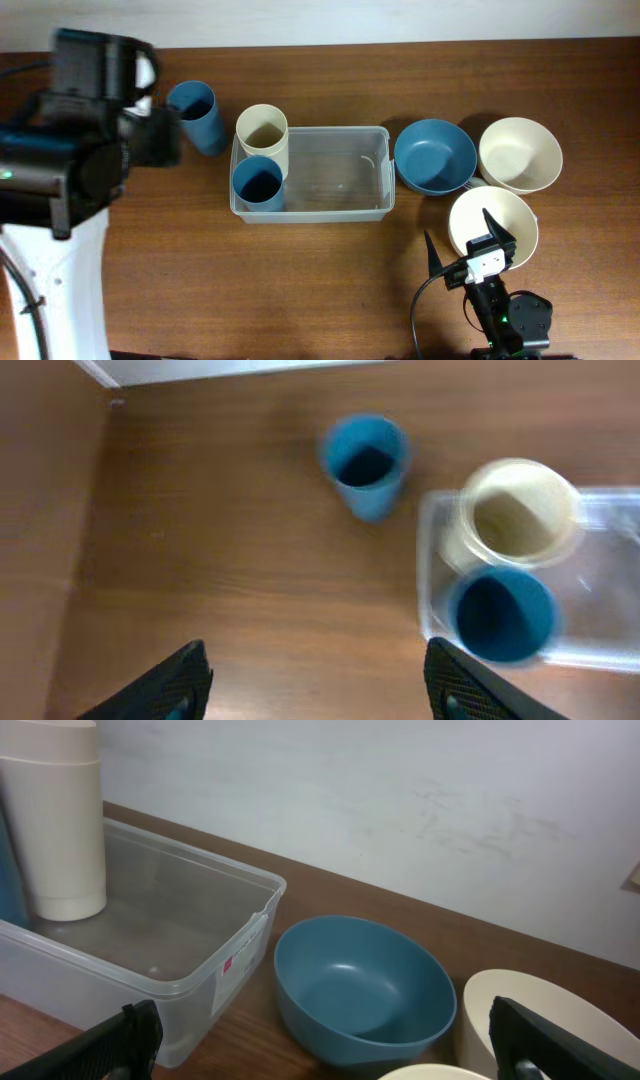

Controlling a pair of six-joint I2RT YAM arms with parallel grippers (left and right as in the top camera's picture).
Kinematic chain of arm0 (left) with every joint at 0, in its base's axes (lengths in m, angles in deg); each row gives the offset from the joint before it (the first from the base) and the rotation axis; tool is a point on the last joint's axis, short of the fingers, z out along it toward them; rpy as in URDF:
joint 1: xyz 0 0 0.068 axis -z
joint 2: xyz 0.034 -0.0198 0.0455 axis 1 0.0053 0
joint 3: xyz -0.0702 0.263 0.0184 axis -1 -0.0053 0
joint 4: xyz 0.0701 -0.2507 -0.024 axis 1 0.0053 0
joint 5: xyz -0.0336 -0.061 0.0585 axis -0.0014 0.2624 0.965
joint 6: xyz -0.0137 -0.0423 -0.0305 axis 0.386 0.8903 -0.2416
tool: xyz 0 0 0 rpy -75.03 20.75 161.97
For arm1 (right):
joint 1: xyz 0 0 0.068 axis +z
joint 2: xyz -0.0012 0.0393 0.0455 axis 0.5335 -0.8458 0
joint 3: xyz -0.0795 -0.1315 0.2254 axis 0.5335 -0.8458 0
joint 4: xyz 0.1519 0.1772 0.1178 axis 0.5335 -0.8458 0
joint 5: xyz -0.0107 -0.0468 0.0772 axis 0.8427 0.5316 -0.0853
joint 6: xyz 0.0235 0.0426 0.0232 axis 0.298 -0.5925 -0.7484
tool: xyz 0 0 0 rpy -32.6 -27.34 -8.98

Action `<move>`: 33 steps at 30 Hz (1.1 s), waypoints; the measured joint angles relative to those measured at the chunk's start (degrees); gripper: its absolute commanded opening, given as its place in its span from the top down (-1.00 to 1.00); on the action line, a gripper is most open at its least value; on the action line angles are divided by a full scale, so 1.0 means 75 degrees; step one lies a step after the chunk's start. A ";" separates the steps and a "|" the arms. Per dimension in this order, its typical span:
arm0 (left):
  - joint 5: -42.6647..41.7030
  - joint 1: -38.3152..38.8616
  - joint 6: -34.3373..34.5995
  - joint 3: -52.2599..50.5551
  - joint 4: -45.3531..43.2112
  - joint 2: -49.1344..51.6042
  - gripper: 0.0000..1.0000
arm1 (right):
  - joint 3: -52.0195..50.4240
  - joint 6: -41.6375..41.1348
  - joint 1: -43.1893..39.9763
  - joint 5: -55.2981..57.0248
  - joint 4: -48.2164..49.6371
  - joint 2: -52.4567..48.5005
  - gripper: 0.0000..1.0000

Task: Pack container
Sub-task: 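Open the left gripper and move it to the remaining blue cup, then grasp the remaining blue cup with the left gripper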

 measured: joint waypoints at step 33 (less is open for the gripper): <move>-0.2104 -0.1676 -0.3264 -0.0009 -0.1405 0.4112 -0.74 | 0.0000 -0.0003 0.0000 0.0000 0.0000 0.0000 -0.97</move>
